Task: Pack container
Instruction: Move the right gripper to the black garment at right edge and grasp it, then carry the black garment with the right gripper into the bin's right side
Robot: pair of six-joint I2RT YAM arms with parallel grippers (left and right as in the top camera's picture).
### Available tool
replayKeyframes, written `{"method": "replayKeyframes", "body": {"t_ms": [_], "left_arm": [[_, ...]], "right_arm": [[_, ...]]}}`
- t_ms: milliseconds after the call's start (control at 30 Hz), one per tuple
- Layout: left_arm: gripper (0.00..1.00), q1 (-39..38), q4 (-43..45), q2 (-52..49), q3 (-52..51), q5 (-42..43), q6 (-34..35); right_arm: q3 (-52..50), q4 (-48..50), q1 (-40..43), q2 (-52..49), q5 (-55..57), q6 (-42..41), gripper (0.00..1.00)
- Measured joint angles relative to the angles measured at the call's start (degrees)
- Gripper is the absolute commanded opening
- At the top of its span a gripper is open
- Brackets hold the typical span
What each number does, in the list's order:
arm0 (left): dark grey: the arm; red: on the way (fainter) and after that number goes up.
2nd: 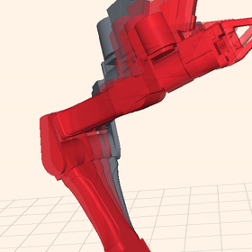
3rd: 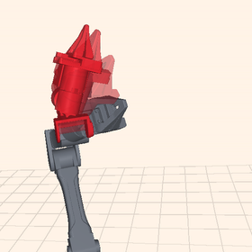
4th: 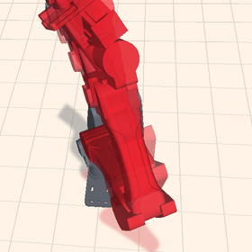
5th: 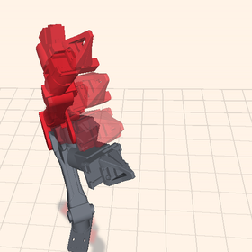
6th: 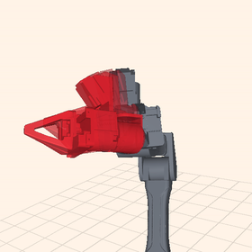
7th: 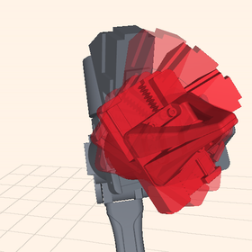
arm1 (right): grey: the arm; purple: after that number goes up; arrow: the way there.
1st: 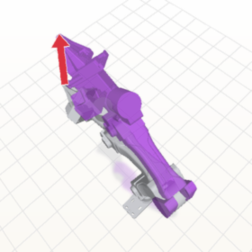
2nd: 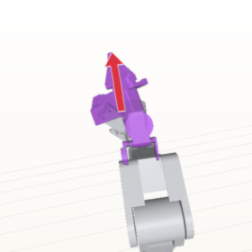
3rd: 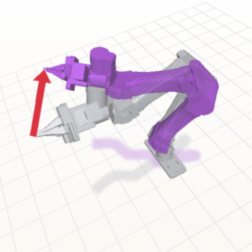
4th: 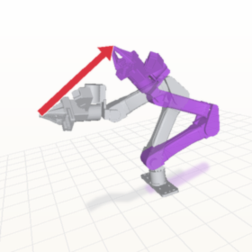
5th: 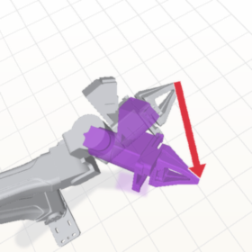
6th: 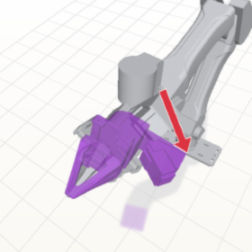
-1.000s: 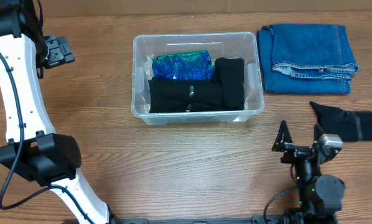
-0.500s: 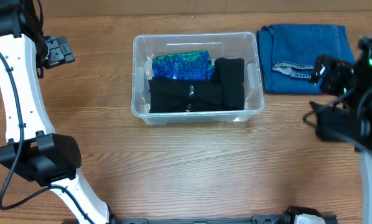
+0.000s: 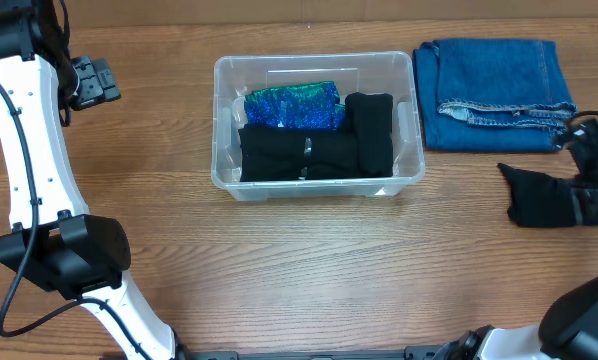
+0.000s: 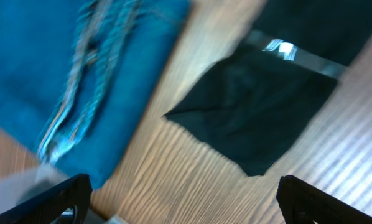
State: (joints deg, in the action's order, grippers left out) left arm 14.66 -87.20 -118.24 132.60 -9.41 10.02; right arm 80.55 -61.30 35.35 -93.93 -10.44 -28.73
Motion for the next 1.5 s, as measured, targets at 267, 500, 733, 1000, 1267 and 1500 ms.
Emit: {"method": "replayKeyframes", "body": {"t_ms": [267,500,733,1000,1267,1500], "left_arm": [[1.0,0.0,0.0,0.0,0.0,0.0,0.0],[1.0,0.0,0.0,0.0,0.0,0.0,0.0],[1.0,0.0,0.0,0.0,0.0,0.0,0.0],[1.0,0.0,0.0,0.0,0.0,0.0,0.0],[1.0,0.0,0.0,0.0,0.0,0.0,0.0],[1.0,0.0,0.0,0.0,0.0,0.0,0.0]], "right_arm": [[-3.9,3.4,3.3,-8.0,-1.3,-6.0,0.86],[-11.8,13.4,3.3,-9.0,-1.3,-6.9,0.8],[-19.4,20.6,3.3,-9.1,-0.7,-7.0,0.48],[-19.9,21.2,3.3,-8.4,0.4,-6.5,0.04],[-16.2,12.6,3.3,-8.1,-2.4,1.9,0.04],[-1.1,0.7,2.3,2.3,-10.0,14.5,0.04]]}}
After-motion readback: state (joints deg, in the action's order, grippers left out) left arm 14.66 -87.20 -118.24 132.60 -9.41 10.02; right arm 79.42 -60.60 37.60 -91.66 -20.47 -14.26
